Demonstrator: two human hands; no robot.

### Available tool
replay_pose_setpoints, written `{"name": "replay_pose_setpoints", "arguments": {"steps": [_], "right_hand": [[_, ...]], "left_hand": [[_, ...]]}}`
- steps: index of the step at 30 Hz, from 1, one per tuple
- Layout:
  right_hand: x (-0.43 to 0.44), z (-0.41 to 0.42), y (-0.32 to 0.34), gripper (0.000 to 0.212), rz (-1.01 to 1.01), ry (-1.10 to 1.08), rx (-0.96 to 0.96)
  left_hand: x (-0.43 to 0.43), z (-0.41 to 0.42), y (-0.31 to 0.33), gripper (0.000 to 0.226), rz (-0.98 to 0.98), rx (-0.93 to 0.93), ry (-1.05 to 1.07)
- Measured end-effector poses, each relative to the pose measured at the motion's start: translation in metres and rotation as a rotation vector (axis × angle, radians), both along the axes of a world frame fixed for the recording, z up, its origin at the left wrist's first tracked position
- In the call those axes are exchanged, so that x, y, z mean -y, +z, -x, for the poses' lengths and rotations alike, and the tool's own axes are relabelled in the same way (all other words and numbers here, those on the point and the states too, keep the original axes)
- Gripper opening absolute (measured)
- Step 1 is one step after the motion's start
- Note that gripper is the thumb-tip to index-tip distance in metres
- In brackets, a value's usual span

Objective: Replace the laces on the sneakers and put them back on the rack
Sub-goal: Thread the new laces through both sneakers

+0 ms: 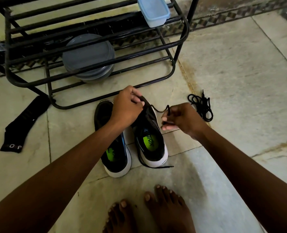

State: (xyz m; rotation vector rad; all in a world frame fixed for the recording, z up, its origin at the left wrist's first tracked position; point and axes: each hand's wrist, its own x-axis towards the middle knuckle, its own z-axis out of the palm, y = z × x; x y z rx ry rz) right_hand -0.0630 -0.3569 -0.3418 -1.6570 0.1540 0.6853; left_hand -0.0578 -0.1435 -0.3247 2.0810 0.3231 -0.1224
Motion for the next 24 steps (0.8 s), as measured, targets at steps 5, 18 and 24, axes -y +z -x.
{"name": "replay_pose_setpoints", "arguments": {"steps": [5, 18, 24], "right_hand": [[-0.02, -0.005, 0.001, 0.012, -0.117, -0.097, 0.015], [-0.039, -0.01, -0.011, 0.016, -0.012, -0.128, 0.103], [-0.039, -0.014, -0.015, 0.015, 0.038, -0.081, 0.148]], "left_hand": [[-0.004, 0.023, -0.01, 0.012, -0.139, -0.123, -0.132], [0.002, 0.036, -0.028, 0.026, -0.064, -0.093, -0.033], [0.005, 0.041, -0.042, 0.01, 0.039, -0.078, 0.057]]}}
